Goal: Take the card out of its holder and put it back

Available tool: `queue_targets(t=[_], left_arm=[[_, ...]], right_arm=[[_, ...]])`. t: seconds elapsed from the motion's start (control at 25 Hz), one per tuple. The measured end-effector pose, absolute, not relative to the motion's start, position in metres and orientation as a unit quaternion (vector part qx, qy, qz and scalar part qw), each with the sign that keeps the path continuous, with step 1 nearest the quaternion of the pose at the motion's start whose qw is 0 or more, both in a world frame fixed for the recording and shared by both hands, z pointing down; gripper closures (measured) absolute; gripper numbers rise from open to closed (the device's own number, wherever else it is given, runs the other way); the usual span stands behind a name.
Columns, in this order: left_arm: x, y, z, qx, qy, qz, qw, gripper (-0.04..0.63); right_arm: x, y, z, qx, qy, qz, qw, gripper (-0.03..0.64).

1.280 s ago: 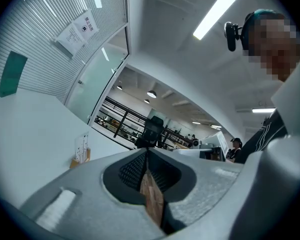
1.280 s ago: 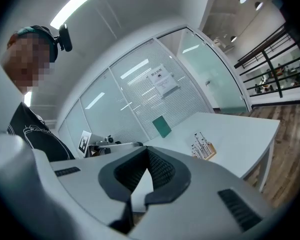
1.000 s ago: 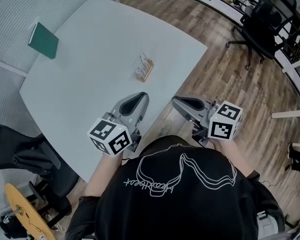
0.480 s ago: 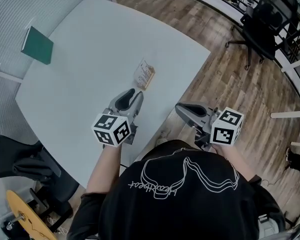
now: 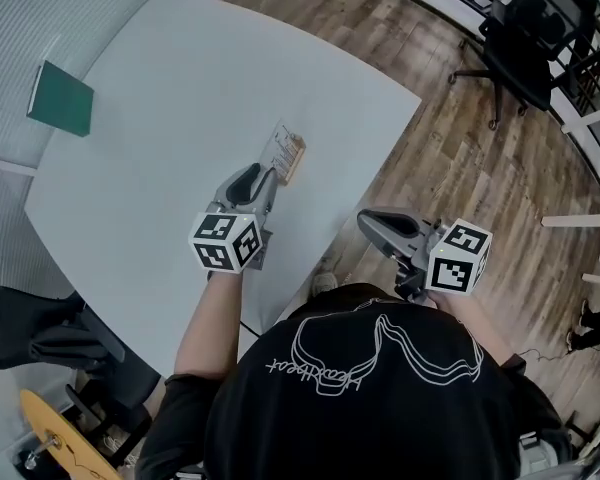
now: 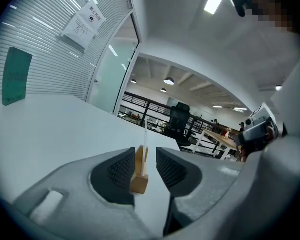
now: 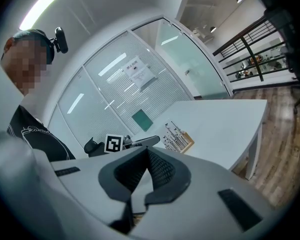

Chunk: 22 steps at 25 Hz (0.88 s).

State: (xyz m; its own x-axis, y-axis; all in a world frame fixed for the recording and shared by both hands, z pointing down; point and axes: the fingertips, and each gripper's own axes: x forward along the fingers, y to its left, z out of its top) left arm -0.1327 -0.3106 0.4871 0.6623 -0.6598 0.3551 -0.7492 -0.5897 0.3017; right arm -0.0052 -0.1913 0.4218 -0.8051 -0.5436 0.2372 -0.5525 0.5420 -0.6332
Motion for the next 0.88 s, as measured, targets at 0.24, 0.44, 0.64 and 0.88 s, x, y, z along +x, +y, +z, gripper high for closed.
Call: queue_targets(t=[0.24,0.44,0.64,0.88], left_arm=[[-0.118,-0.326,0.503,0.893,-0.383,0.108,0.209,0.477],[-0.112,-0.332,0.515,0.895,-0.372,0.136,0.207,0.477],[-0.104,-0.33,0.527,0.892,-0.369,0.157,0.208,0.518],[-0.106,-0.331,0.53,0.889,-0.38,0.168,0.194,0.566]], right_arm=[[0.006,-0.194,0.432,0.324,-0.87,0.371,0.009,0.609],[0.008,-0.197,0.435,0.329,-0.866,0.376,0.005,0.609],[0.018,-0.193,0.437,0.335,-0.862,0.381,0.003,0.609],[0.02,-0.189,0.439,0.34,-0.858,0.386,0.002,0.609]])
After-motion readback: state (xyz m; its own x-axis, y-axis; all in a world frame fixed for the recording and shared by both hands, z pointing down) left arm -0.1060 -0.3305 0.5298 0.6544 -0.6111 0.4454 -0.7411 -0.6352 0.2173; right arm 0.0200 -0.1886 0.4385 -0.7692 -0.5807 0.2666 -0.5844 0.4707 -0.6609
